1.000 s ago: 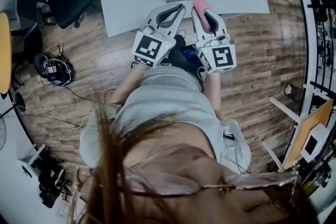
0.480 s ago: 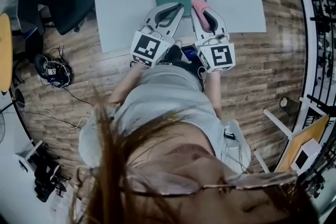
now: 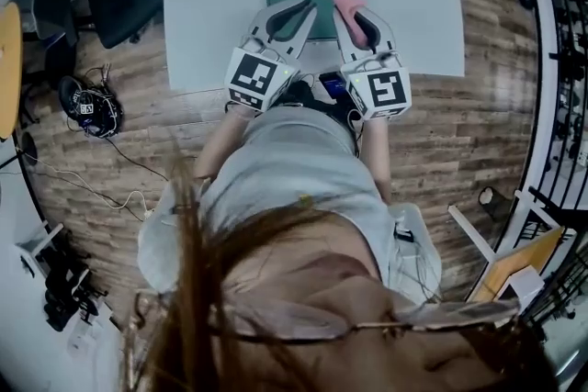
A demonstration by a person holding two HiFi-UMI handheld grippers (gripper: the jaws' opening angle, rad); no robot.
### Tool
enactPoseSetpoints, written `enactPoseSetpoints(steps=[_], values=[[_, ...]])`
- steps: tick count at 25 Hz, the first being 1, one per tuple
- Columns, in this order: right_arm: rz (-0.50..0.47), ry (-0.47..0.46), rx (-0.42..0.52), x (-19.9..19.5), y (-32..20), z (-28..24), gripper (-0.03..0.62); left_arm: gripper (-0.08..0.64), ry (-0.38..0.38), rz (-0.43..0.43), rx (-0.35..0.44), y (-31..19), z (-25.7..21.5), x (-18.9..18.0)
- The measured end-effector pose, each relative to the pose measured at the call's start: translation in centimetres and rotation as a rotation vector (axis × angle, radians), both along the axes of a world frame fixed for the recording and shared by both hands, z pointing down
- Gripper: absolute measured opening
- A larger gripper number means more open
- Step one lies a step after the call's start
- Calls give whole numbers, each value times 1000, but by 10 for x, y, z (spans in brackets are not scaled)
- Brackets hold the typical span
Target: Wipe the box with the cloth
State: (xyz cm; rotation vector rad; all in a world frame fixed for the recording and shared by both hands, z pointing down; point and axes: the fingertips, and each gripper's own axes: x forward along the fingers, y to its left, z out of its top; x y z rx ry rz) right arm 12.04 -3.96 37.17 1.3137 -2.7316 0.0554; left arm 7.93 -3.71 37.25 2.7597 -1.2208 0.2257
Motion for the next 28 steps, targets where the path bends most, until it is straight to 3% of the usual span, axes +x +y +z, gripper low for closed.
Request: enactPoseSetpoints(steps=[14,19,21,28], values=[[48,26,-91,18,-20,41,40,41,-60,-63,-82,-20,36,-29],[78,29,-119,23,-27,53,40,57,-90,-50,-109,-26,50,-36],[91,34,-135,24,-30,58,40,94,-99,-40,-134,-28,58,-39],[157,68,-203,28,-45,81,40,114,-152,-18,-224,-34,95,-60]])
